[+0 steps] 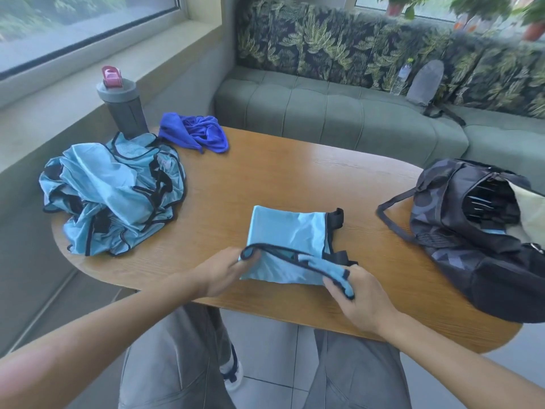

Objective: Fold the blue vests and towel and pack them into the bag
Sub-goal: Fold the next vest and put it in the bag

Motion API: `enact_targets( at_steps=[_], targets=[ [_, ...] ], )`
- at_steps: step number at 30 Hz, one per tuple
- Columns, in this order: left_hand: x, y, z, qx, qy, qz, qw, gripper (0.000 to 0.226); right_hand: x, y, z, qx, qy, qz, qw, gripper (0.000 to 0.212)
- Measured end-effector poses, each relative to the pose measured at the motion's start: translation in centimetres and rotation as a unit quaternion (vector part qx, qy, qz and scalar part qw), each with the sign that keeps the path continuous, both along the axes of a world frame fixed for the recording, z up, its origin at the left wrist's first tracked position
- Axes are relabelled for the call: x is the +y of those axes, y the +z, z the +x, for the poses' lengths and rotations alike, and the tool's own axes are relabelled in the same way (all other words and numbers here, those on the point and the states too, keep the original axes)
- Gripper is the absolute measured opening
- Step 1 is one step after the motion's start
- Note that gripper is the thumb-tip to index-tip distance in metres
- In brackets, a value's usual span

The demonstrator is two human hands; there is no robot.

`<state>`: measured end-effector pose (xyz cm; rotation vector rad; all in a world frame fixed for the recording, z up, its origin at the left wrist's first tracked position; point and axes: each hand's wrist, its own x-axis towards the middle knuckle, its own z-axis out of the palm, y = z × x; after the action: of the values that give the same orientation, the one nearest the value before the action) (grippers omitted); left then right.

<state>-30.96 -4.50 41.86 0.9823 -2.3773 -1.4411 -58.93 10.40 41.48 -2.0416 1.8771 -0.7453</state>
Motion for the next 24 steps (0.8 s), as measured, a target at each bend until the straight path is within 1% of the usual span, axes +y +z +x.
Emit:
enact_targets(
  at_steps=[1,2,3,5,7,9,12,15,18,21,22,24],
  targets=[
    [-0.4,0.4,-0.5,0.003,0.035,0.056,0.998,0.063,-0.5,0.3,0.4,-0.012,-0.050,0.028,0.998,0.034],
    [-1.0,0.7,-1.2,0.000,0.063,0.099,0.993,0.062,-1.0,0.5,0.6,-0.010,-0.090,0.048,0.995,0.037],
    [-1.7,1.0,-1.7,-0.007,0.085,0.129,0.988,0.058,-1.6,0.5,0.8,0.005,-0.120,0.065,0.991,0.040],
    [-2.6,1.3,-2.8,-0.028,0.119,0.159,0.980,0.058,-2.6,0.5,0.9,0.034,-0.138,0.097,0.985,0.044],
    [-3.3,1.4,-3.5,-0.059,0.138,0.159,0.976,0.060,-3.1,0.2,0.9,0.041,-0.140,0.119,0.982,0.032],
    [-3.9,1.4,-4.2,-0.083,0.142,0.167,0.972,0.064,-3.1,-0.2,0.8,0.053,-0.155,0.117,0.980,0.019],
    [-4.9,1.3,-4.8,-0.101,0.142,0.174,0.969,0.065,-3.2,-0.2,0.5,0.049,-0.164,0.079,0.982,0.013],
    [-6.0,0.5,-5.5,-0.067,0.174,0.147,0.971,0.062,-3.5,0.4,0.1,0.039,-0.137,0.055,0.988,0.017],
    [-6.7,-0.7,-5.8,-0.048,0.216,0.101,0.970,0.060,-3.8,0.7,-0.5,0.084,-0.100,0.068,0.989,0.023],
    [-7.0,-1.6,-6.2,-0.048,0.252,0.090,0.962,0.056,-4.0,0.4,-1.0,0.110,-0.120,0.065,0.985,0.020],
    [-7.1,-1.9,-6.4,-0.053,0.259,0.084,0.961,0.055,-4.1,0.2,-1.1,0.098,-0.134,0.066,0.984,0.016],
    [-7.4,-2.2,-6.9,-0.070,0.263,0.072,0.960,0.053,-4.4,-0.4,-1.1,0.031,-0.165,0.086,0.982,0.019]
  ],
)
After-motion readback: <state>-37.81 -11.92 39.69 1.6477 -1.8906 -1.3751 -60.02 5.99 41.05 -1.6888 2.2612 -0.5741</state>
